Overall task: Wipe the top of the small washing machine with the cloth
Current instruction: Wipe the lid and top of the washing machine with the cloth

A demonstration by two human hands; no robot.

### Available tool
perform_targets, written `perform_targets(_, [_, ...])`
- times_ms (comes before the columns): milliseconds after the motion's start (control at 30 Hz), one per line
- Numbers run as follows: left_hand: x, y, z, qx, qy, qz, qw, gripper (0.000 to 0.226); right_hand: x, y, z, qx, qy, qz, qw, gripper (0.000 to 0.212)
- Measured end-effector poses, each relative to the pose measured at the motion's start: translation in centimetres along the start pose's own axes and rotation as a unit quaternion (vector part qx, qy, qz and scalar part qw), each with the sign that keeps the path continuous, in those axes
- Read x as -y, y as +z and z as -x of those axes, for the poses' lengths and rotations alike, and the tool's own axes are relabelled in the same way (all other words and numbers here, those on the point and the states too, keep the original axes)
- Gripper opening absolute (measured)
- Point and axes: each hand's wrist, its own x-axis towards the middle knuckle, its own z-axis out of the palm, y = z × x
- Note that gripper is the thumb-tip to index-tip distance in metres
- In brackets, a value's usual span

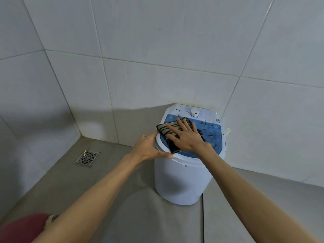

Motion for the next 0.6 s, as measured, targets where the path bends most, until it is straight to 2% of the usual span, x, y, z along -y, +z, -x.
perform_targets(233, [0.3,0.1,-0.5,0.009,-0.031,-0.005,0.999,0.109,-0.6,0.5,3.7,0.005,-0.015,0.032,0.999,0.058])
perform_targets(367, [-0.3,-0.4,0.0,0.002,-0.011,0.011,1.0,0.108,0.2,0.1,1.4,0.012,-0.003,0.066,0.998,0.057])
perform_targets(500, [0.2,-0.3,-0.3,0.016,-0.003,0.004,1.0,0.115,1.0,-0.9,-2.4,0.01,0.001,0.037,0.999,0.054])
perform_targets(600, [0.7,0.0,-0.9,0.03,-0.026,-0.01,0.999,0.117,0.7,-1.6,-5.2,0.013,-0.018,0.016,1.0,0.052])
